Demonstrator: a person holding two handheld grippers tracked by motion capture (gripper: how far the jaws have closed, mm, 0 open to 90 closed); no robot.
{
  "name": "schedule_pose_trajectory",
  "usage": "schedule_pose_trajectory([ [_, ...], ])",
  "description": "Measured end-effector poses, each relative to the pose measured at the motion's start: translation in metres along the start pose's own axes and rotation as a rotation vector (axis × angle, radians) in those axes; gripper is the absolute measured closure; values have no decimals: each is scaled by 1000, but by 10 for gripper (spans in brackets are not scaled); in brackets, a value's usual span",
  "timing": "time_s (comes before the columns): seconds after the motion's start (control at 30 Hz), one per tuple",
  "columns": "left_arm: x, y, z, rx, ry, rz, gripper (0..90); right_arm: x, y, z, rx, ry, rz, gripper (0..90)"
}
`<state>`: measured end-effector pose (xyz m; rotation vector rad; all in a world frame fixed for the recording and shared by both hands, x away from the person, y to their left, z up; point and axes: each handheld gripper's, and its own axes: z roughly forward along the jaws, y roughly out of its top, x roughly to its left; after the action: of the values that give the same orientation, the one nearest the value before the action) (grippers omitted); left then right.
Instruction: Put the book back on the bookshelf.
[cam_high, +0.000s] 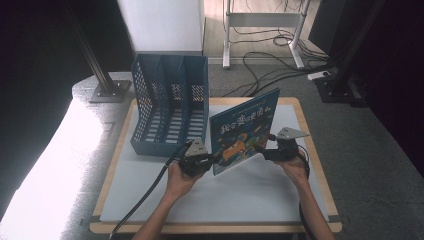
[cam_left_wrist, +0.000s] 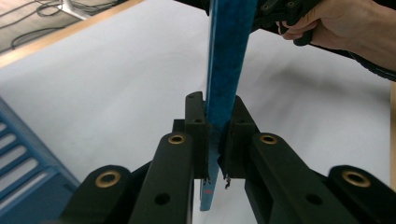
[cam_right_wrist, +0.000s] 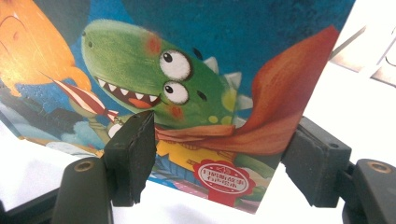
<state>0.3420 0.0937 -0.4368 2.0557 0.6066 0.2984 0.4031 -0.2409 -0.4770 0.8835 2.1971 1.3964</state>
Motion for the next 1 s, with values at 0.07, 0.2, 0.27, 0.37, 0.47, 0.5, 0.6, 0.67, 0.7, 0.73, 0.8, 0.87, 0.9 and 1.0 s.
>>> schedule_pose_trajectory([
  [0.07,2,2,-7,2,7,0,832,2,5,1,-2,6,-4,292],
  [0.2,6,6,-18,3,17,-5,832,6,16,7,-10,19,-12,294],
  [0.27,8,7,-25,5,21,-7,832,9,22,10,-14,25,-17,294],
  [0.37,12,9,-33,6,30,-10,832,13,30,14,-23,31,-22,295],
  [0.47,14,12,-42,12,41,-4,832,16,36,18,-23,40,-28,301],
  [0.5,15,13,-44,14,44,-2,832,17,38,20,-23,43,-31,304],
  [0.6,18,16,-52,16,52,3,832,20,44,23,-30,50,-33,305],
  [0.67,19,17,-56,15,58,7,832,23,50,25,-37,53,-37,305],
  [0.7,21,18,-60,13,62,9,832,23,52,26,-39,54,-38,306],
  [0.73,22,19,-62,10,63,9,832,25,55,27,-44,53,-39,305],
  [0.8,24,20,-67,9,66,9,832,27,59,29,-51,59,-42,308],
  [0.87,26,20,-72,5,71,12,831,29,64,31,-53,63,-46,309],
  [0.9,27,20,-74,3,73,11,832,30,67,32,-55,62,-48,309],
  [1.0,30,20,-80,0,83,11,832,33,73,37,-56,69,-52,309],
])
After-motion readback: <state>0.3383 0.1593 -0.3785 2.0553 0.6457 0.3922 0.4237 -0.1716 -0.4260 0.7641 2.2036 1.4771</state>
